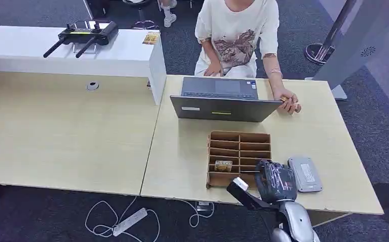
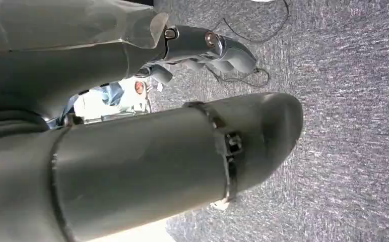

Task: Pass the card to the sensor for recognition and then transmit it.

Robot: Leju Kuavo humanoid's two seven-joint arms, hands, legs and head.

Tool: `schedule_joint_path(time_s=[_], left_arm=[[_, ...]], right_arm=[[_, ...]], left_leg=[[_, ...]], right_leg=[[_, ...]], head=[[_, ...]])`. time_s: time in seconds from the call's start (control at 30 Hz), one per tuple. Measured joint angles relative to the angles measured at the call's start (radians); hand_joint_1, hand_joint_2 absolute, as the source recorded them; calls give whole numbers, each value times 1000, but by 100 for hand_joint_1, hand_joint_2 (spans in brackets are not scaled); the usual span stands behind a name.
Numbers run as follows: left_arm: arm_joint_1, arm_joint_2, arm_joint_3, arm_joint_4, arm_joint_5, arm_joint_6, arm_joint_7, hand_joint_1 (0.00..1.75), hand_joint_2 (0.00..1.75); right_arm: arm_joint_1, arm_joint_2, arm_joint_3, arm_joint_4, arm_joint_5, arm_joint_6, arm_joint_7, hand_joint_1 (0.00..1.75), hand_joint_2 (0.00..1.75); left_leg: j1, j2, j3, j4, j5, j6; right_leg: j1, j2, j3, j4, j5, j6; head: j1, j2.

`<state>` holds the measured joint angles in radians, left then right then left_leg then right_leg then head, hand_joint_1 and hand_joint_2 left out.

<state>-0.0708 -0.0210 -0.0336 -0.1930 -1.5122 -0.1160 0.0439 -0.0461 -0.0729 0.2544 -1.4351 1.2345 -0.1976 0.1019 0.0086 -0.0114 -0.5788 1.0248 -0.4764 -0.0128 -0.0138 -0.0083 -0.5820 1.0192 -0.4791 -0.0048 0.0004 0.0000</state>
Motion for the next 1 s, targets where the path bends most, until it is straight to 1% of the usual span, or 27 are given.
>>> schedule_joint_path(time_s=[0.03,0.23,0.27,0.4,1.0], left_arm=[[0,0,-1,0,0,0,0,0,0],[-1,0,-8,0,0,1,-2,0,0],[-2,0,-10,0,0,1,-2,0,0],[-3,0,-22,0,0,2,-3,0,0],[-7,1,-51,0,0,8,-9,0,0]], right_arm=[[0,0,0,0,0,0,0,164,175],[4,0,-4,-7,-1,-1,0,173,175],[6,0,-6,-10,-1,-1,0,171,175],[15,-1,-15,-19,-6,-1,-1,175,175],[20,-12,-23,-25,-35,-3,-16,175,175]], left_leg=[[0,0,0,0,0,0],[0,0,0,0,0,0],[0,0,0,0,0,0],[0,0,0,0,0,0],[0,0,0,0,0,0]], right_leg=[[0,0,0,0,0,0],[0,0,0,0,0,0],[0,0,0,0,0,0],[0,0,0,0,0,0],[0,0,0,0,0,0]], head=[[0,0],[0,0],[0,0],[0,0],[0,0]])
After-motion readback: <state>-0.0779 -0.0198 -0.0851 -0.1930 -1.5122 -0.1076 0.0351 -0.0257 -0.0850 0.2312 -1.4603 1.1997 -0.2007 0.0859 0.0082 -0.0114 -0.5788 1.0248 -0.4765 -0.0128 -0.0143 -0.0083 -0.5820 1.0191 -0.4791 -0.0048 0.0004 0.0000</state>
